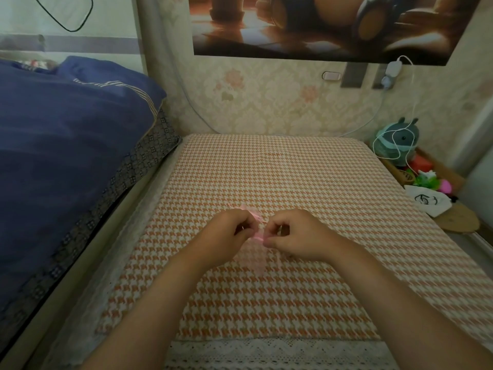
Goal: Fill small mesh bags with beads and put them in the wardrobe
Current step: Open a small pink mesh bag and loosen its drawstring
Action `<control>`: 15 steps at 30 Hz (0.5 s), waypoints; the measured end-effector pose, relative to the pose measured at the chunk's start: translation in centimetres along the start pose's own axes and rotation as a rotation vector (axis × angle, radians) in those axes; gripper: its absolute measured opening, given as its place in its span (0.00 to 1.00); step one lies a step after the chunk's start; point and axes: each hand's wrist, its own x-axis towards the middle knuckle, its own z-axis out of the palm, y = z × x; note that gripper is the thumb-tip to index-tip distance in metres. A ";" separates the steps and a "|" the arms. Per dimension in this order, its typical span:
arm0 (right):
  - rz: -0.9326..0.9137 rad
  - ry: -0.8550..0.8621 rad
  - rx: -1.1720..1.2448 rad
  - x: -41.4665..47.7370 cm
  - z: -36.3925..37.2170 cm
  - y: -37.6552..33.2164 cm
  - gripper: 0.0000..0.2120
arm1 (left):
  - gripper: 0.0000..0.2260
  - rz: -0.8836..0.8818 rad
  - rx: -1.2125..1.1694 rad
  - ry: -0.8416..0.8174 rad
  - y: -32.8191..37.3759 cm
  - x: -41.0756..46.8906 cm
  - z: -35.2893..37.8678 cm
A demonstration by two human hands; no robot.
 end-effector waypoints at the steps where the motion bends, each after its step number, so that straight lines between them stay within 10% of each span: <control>1: 0.001 -0.009 -0.043 0.0 -0.2 0.1 0.04 | 0.07 -0.002 0.008 -0.009 -0.1 0.0 -0.1; 15: -0.081 -0.024 -0.204 -0.4 -0.8 -0.7 0.04 | 0.07 -0.052 0.038 -0.249 0.7 -0.3 -0.2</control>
